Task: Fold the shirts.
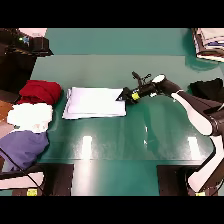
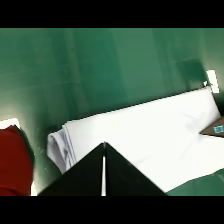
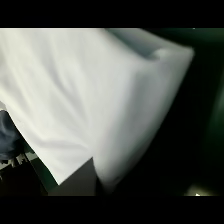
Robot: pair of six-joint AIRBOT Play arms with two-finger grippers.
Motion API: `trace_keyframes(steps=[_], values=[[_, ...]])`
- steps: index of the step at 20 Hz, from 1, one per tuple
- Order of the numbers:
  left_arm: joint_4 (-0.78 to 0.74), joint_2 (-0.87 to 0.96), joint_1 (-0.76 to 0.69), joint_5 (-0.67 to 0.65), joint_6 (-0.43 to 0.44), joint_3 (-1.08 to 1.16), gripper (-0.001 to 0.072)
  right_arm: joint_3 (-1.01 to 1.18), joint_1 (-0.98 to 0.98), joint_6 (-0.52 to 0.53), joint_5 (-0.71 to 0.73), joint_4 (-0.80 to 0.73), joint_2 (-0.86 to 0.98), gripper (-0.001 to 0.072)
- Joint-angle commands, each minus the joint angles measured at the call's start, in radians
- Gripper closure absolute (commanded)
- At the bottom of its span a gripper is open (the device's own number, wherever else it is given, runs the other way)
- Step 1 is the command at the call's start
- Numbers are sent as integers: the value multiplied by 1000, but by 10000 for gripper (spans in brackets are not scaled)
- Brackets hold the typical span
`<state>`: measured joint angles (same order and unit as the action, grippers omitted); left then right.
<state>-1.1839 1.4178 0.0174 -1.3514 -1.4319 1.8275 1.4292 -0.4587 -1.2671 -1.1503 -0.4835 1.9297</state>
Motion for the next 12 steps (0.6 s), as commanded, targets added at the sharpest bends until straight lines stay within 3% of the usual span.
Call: trace_keyframes(steps=[1, 6, 12], values=[[40, -1, -4, 0, 0, 0, 678, 5, -13, 20, -2, 18, 8, 698], [38, -1, -127, 26, 0, -1, 679, 5, 108, 18, -16, -19, -127, 699], [38, -1, -305, 106, 0, 0, 678, 5, 470, -27, -55, -171, -425, 699]])
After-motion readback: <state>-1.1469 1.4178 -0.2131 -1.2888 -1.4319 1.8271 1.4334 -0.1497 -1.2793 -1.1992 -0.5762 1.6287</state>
